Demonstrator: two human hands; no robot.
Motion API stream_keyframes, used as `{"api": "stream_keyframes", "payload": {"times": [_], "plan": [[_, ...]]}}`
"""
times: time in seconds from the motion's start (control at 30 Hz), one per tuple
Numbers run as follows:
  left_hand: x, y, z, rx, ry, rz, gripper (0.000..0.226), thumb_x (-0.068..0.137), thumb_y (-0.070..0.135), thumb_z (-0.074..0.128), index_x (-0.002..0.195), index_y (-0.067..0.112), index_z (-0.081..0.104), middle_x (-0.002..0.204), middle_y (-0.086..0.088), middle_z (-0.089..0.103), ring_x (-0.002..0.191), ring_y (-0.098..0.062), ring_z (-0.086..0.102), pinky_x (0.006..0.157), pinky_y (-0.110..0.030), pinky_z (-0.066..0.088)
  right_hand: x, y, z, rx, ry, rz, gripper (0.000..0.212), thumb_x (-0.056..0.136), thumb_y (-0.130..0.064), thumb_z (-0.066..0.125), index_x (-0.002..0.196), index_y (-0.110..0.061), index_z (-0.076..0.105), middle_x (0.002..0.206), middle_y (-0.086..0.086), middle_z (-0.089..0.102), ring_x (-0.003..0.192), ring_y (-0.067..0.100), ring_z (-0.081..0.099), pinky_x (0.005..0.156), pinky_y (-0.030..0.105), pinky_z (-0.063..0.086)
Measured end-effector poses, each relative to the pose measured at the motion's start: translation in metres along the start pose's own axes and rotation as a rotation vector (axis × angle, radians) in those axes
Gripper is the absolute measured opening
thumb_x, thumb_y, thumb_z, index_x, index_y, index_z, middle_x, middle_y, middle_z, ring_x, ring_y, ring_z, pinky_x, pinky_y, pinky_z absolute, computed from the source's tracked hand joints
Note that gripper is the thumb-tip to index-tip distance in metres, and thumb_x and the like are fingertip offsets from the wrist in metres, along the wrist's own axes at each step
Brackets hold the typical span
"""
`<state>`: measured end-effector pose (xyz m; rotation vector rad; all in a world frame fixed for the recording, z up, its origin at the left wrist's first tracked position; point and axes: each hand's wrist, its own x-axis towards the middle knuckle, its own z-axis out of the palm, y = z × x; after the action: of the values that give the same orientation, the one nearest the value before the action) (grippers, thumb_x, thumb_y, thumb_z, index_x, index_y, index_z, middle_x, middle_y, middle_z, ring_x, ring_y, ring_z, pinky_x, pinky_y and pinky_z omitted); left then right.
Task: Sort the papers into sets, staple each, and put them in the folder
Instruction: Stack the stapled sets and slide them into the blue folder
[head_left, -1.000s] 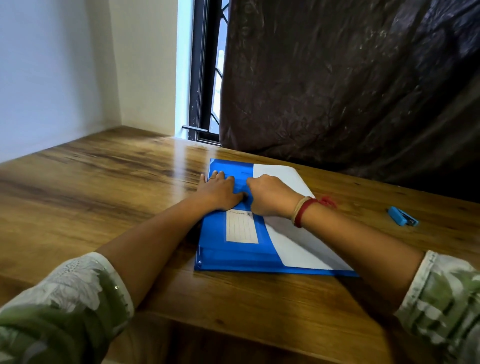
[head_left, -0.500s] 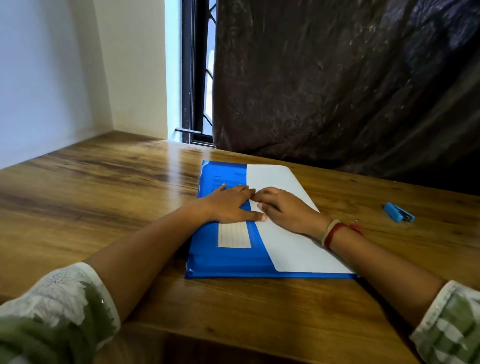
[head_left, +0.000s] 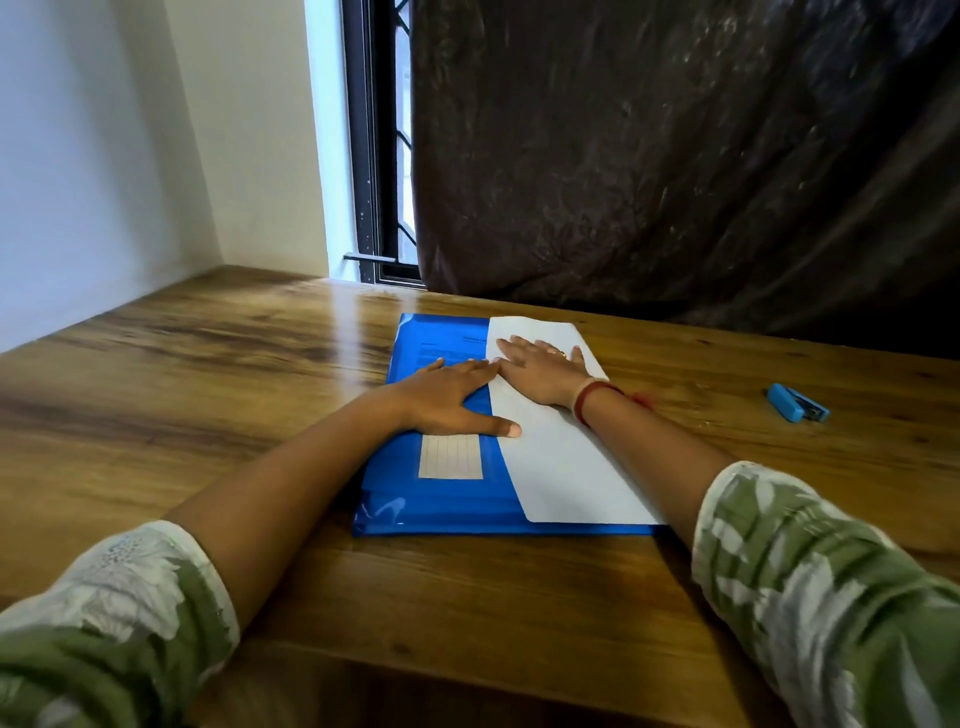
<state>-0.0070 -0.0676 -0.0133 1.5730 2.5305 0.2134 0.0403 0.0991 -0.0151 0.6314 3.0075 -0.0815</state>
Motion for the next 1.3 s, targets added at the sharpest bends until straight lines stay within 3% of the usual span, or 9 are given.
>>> {"api": "stream_keyframes", "payload": {"times": [0.23,0.4,0.57,0.67,0.8,0.87,0.93,1.1,1.3], "plan": [[0.007,-0.002,0.004,-0.001,0.034,-0.028,0.058,0.103,0.046,0.02,0.154,0.019,0.012,0.161,0.001,0.01,0.148,-0.014,0.007,0.119,-0.039,0.0,-0.063,0.008,-0.001,0.039,-0.035,-0.11,0.067,0.098,-0.061,0.015,0.155,-0.027,0.007,0.163,-0.002,0.001,0.15,0.02,0.001,0.119,0.046,-0.001],[0.006,-0.002,0.004,0.028,0.046,-0.025,0.057,0.103,0.044,0.023,0.153,0.019,0.014,0.161,0.0,0.013,0.148,-0.016,0.01,0.119,-0.04,0.002,-0.136,0.009,0.007,0.014,-0.068,-0.273,0.065,0.098,-0.059,0.013,0.154,-0.03,-0.001,0.162,-0.006,-0.007,0.149,0.014,-0.006,0.119,0.041,-0.005],[0.0,0.004,0.002,0.033,0.059,-0.026,0.056,0.103,0.044,0.023,0.153,0.019,0.015,0.16,0.0,0.015,0.147,-0.018,0.013,0.119,-0.04,0.003,-0.158,0.006,0.01,-0.007,-0.051,-0.284,0.061,0.1,-0.054,0.013,0.155,-0.029,0.002,0.162,-0.006,-0.005,0.149,0.014,-0.005,0.12,0.039,-0.005],[-0.002,0.011,-0.005,0.055,0.002,-0.059,0.055,0.104,0.041,0.025,0.153,0.018,0.018,0.16,-0.003,0.018,0.146,-0.02,0.016,0.119,-0.041,0.006,-0.156,0.006,0.009,0.102,-0.009,-0.288,0.06,0.1,-0.055,0.023,0.154,-0.029,0.017,0.162,-0.005,0.01,0.149,0.015,0.008,0.12,0.039,0.005],[0.003,0.04,-0.023,0.08,0.115,-0.155,0.054,0.096,0.032,0.047,0.145,0.013,0.034,0.15,-0.01,0.031,0.139,-0.03,0.03,0.117,-0.048,0.015,-0.148,0.02,-0.004,0.7,0.299,-0.227,0.041,0.098,-0.043,0.046,0.13,-0.019,0.056,0.137,-0.001,0.05,0.125,0.013,0.045,0.099,0.026,0.036],[0.011,0.073,-0.024,-0.002,0.257,-0.159,0.059,0.098,0.037,0.045,0.149,0.014,0.027,0.155,-0.011,0.024,0.141,-0.03,0.026,0.116,-0.049,0.018,-0.143,0.036,-0.012,0.805,0.52,-0.16,0.033,0.098,-0.034,0.049,0.124,-0.014,0.059,0.127,0.003,0.055,0.115,0.014,0.051,0.091,0.025,0.04],[0.02,0.106,-0.013,-0.071,0.247,-0.201,0.066,0.098,0.053,0.033,0.152,0.017,0.02,0.159,-0.009,0.017,0.145,-0.029,0.018,0.117,-0.051,0.014,-0.137,0.054,-0.011,0.734,0.624,-0.069,0.035,0.099,-0.034,0.049,0.125,-0.014,0.058,0.125,0.006,0.054,0.114,0.019,0.052,0.093,0.031,0.045],[0.037,0.129,0.031,0.026,0.071,-0.32,0.085,0.088,0.076,0.016,0.154,0.022,0.008,0.162,-0.007,0.001,0.148,-0.029,0.0,0.115,-0.057,-0.005,-0.13,0.083,0.008,0.576,0.471,0.167,0.046,0.098,-0.044,0.046,0.134,-0.016,0.051,0.139,0.009,0.047,0.127,0.027,0.044,0.103,0.042,0.044],[0.024,0.098,0.029,0.071,0.08,-0.318,0.087,0.086,0.077,0.018,0.153,0.023,0.006,0.162,-0.005,0.001,0.149,-0.027,0.001,0.116,-0.056,-0.006,-0.13,0.078,0.008,0.574,0.405,0.143,0.049,0.097,-0.045,0.047,0.138,-0.019,0.044,0.145,0.007,0.041,0.133,0.027,0.04,0.106,0.044,0.041]]}}
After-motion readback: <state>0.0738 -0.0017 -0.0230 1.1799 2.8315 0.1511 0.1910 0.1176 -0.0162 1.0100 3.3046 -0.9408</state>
